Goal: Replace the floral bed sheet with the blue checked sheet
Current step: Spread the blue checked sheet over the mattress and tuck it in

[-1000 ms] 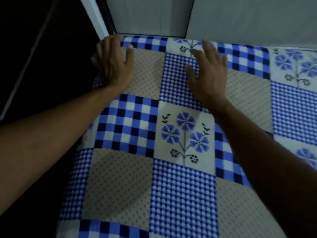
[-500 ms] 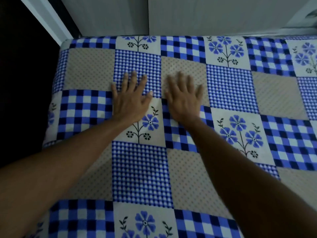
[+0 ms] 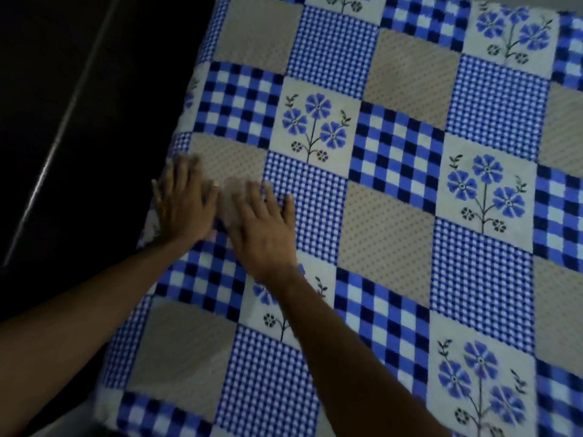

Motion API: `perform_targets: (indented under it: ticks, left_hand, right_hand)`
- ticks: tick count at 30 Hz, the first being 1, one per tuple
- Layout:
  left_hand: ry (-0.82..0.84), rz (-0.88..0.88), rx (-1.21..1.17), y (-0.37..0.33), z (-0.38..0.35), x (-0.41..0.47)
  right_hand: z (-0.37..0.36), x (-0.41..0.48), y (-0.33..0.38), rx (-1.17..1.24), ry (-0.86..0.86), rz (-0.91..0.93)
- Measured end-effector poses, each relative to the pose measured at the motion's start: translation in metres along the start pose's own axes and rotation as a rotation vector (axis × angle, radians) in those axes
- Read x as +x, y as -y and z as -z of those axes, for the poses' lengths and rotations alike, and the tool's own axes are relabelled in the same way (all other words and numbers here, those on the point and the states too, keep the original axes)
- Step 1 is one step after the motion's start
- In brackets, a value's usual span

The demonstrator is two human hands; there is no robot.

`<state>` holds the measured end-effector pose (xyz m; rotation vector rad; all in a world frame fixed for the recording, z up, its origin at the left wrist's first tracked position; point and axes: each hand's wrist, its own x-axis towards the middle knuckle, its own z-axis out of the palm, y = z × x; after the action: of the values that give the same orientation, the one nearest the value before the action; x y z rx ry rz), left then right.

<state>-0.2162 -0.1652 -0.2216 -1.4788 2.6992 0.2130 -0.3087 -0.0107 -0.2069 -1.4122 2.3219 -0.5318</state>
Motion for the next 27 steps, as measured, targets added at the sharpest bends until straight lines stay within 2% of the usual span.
perform_targets:
  ticks: [4,7,9,11,18,22,24,27]
  left_hand:
    - [0.014,-0.166,0.000,-0.017,-0.005,-0.096]
    - [0.046,-0.278,0.029,-0.026,-0.020,-0.149]
    - [0.071,-0.242,0.036,-0.020,-0.027,-0.178]
    - [0.071,-0.183,0.058,-0.002,-0.030,-0.203]
    - [0.102,0.166,0.012,0.086,-0.024,-0.294]
    - [0.143,0.326,-0.074,0.125,-0.028,-0.341]
    - [0.117,0.381,-0.126,0.124,-0.024,-0.347]
    - [0.044,0.293,-0.175,0.098,-0.010,-0.339]
  right_hand:
    - [0.022,-0.046,-0.048,-0.056,-0.140,-0.271]
    - [0.025,-0.078,-0.082,-0.079,-0.119,-0.417]
    - [0.015,-0.099,-0.078,-0.139,-0.057,-0.366]
    - [-0.001,-0.121,-0.054,-0.185,0.014,-0.220]
    - [-0.092,-0.244,0.081,-0.193,0.242,0.195]
    - [-0.129,-0.307,0.132,-0.198,0.344,0.215]
    - [-0.127,-0.319,0.136,-0.144,0.330,0.223]
    - [-0.093,-0.319,0.114,-0.061,0.254,0.200]
